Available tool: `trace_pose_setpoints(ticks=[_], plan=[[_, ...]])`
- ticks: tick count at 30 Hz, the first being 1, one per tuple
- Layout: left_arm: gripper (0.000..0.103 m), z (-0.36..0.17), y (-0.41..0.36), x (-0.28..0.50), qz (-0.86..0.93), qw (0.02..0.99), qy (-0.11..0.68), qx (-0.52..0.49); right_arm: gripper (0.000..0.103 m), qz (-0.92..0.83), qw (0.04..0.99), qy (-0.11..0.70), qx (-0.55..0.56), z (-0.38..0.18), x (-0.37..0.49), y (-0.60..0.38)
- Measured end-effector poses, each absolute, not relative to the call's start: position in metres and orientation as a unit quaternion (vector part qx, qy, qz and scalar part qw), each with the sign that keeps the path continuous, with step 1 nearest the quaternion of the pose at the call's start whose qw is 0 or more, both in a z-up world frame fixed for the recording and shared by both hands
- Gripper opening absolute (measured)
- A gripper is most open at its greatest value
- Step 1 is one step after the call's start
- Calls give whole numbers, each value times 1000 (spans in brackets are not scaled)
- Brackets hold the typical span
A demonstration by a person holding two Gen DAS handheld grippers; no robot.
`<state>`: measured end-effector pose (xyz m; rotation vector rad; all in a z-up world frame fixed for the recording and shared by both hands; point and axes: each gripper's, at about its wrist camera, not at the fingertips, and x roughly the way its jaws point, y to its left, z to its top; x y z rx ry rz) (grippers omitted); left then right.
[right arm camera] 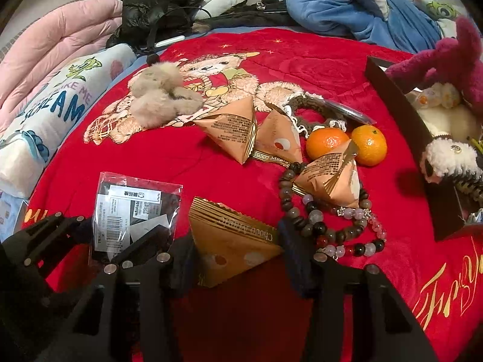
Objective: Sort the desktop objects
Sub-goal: 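Grasp the clear barcode-labelled packet with the left tool while the right grasps a Choco Magic packet, then carry the barcode packet and Choco Magic packet over the tray with both tools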
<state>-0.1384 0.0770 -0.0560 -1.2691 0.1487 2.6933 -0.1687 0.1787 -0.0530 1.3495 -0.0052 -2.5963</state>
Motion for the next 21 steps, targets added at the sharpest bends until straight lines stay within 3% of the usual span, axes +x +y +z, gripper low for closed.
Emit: trace_pose_setpoints(ticks=[21], plan=[[22, -33, 78, -126, 916, 92, 38, -387, 47, -898, 107, -1, 427, -29, -161, 181]])
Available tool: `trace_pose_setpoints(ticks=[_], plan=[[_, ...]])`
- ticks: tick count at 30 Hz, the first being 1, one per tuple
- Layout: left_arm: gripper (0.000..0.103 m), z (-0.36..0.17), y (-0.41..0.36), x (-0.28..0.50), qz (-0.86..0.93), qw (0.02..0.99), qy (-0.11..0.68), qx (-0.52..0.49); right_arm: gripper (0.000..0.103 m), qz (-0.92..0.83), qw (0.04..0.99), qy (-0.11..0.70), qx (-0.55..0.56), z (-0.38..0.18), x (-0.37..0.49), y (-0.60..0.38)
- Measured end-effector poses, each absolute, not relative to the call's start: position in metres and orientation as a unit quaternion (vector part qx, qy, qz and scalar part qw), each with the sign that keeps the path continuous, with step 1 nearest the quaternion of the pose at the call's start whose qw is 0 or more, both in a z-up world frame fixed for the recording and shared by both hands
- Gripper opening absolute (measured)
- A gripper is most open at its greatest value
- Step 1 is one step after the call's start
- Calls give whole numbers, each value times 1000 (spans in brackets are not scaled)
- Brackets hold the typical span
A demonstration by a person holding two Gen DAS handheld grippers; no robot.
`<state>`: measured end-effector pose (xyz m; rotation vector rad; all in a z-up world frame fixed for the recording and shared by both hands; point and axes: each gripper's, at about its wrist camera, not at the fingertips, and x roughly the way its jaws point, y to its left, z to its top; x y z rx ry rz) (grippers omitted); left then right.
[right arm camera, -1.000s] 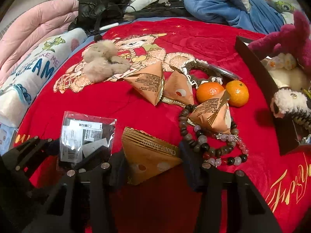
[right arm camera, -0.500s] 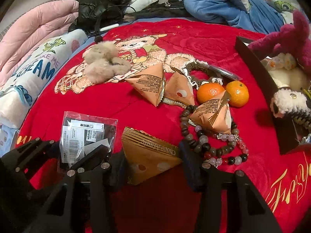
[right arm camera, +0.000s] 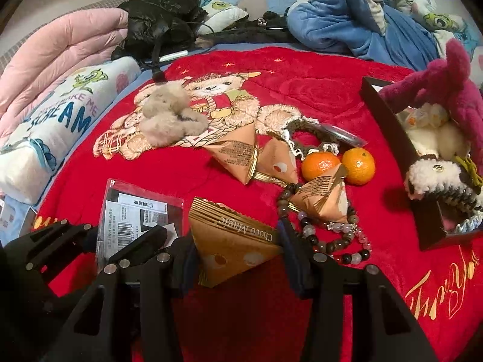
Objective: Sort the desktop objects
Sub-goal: 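Carry the barcode packet and Choco Magic packet over the tray with both tools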
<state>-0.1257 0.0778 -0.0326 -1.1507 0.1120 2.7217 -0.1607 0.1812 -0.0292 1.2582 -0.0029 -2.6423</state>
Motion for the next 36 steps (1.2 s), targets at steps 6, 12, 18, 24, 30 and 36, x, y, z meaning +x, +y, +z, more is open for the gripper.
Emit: trace_pose_setpoints(ticks=[6, 12, 18, 24, 30, 36], plan=[[14, -25, 68, -125, 921, 98, 14, -378, 47, -902, 95, -22, 420, -23, -160, 198], [8, -14, 66, -119, 927, 105, 5, -360, 47, -906, 92, -40, 412, -17, -157, 211], [7, -7, 71, -116, 930, 114, 1, -350, 47, -908, 89, -54, 405, -11, -155, 221], [6, -1, 87, -111, 931, 125, 1, -342, 47, -912, 86, -65, 396, -5, -149, 234], [6, 7, 119, -108, 930, 145, -3, -337, 47, -921, 65, -70, 378, 4, -139, 256], [6, 15, 174, -100, 927, 182, -5, -327, 47, -928, 37, -80, 362, 13, -126, 291]])
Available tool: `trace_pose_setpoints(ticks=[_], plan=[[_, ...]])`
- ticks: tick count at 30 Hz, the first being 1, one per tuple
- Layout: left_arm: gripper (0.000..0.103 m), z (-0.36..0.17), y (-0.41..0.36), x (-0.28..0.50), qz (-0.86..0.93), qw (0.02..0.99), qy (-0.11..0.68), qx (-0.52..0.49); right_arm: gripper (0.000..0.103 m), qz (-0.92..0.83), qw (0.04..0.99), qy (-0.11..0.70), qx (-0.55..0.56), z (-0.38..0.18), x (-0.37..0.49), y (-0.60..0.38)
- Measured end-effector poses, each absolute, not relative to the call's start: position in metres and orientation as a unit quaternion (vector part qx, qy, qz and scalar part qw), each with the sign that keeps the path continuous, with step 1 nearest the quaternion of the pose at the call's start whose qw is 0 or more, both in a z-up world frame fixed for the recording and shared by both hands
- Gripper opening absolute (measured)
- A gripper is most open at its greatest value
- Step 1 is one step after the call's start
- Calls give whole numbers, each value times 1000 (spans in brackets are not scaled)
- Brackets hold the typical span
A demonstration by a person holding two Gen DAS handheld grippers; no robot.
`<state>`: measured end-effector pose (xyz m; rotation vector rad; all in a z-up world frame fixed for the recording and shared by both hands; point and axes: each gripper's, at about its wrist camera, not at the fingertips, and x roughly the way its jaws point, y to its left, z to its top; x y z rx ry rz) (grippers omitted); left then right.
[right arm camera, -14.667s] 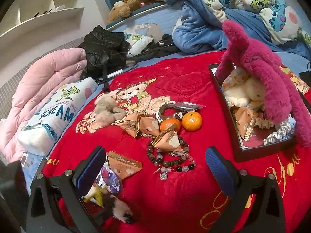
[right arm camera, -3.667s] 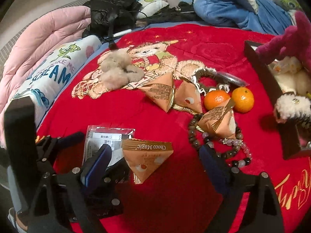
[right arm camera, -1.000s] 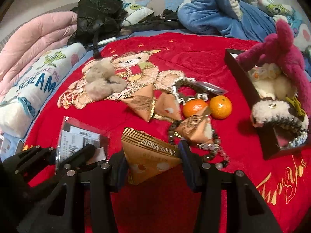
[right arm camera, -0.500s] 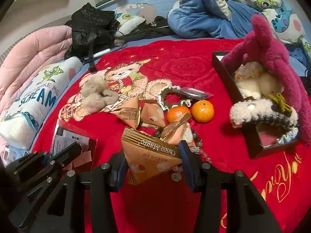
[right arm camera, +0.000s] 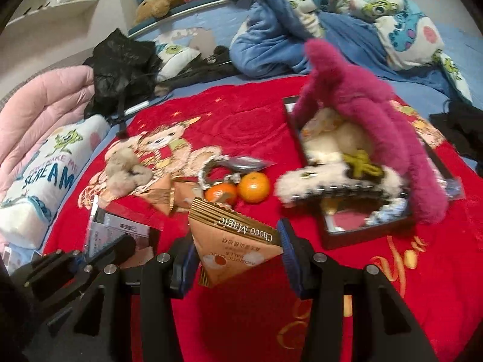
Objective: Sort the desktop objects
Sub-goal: 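Carry the barcode packet and Choco Magic packet over the tray with both tools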
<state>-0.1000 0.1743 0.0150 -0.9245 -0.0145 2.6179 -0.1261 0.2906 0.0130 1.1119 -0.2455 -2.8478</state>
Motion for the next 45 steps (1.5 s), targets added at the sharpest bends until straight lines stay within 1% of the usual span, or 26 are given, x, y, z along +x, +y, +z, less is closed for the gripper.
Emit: trace_pose_setpoints(ticks=[4, 8, 12, 17, 19, 21, 27, 33, 40, 45], plan=[[6, 22, 219, -91, 924, 210, 3, -320, 47, -933, 15, -88, 348, 22, -111, 323], [6, 27, 259, -78, 919, 246, 7, -308, 47, -938, -28, -109, 327, 31, -93, 367], [6, 22, 284, -72, 911, 269, 1, -311, 47, -937, -67, -139, 313, 37, -71, 419], [6, 18, 307, -65, 906, 284, 18, -312, 47, -929, -100, -189, 302, 37, -46, 468], [6, 18, 310, -64, 904, 292, 17, -311, 47, -930, -105, -189, 298, 40, -40, 472], [6, 17, 310, -64, 905, 292, 20, -309, 47, -937, -101, -165, 291, 42, -36, 471], [6, 15, 302, -71, 904, 287, 10, -316, 47, -934, -92, -156, 308, 35, -45, 467], [6, 14, 298, -74, 904, 289, 10, -314, 47, -941, -65, -152, 296, 36, -49, 459], [6, 14, 304, -84, 902, 292, 19, -316, 47, -938, -51, -148, 309, 31, -58, 456], [6, 16, 311, -97, 903, 294, 24, -314, 47, -936, -42, -159, 313, 26, -65, 459]])
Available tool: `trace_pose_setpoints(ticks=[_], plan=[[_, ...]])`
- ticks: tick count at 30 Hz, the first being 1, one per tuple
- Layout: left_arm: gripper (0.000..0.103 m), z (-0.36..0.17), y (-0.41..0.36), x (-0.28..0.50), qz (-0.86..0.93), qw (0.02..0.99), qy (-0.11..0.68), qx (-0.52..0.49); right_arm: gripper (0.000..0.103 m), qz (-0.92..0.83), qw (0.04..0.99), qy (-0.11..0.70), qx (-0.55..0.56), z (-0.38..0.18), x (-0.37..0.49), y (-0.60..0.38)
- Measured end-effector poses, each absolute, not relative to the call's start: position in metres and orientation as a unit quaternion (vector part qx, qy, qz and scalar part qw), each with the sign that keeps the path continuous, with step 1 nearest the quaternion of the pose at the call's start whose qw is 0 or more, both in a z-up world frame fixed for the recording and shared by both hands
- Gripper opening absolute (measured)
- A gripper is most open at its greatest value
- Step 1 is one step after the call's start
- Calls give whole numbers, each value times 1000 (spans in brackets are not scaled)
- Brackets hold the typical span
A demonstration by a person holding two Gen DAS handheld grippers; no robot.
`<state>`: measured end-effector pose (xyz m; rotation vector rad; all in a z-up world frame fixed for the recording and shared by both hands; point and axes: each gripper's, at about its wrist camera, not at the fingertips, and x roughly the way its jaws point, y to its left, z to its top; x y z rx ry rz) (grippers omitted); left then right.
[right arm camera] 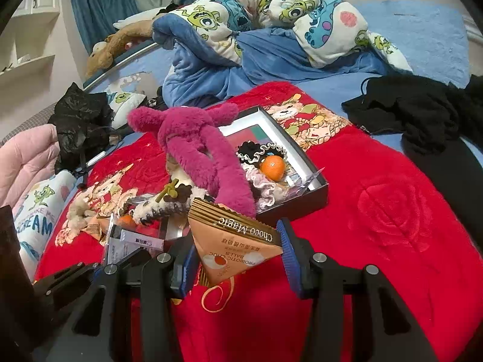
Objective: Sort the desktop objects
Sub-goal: 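Carry the barcode packet and Choco Magic packet over the tray with both tools, then open the left tool to drop the barcode packet while the right releases the Choco Magic packet in the tray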
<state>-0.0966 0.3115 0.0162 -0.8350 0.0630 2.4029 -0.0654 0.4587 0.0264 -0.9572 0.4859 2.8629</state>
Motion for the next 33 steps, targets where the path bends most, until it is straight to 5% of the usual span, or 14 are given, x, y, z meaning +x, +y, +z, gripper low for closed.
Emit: trace_pose_setpoints(ticks=[23, 33], plan=[[6, 3, 358, -208, 899, 286, 33, -332, 46, 916, 31, 206, -344, -11, -168, 485], [6, -12, 353, -198, 900, 279, 14, -335, 46, 918, 50, 209, -332, -15, -175, 487]])
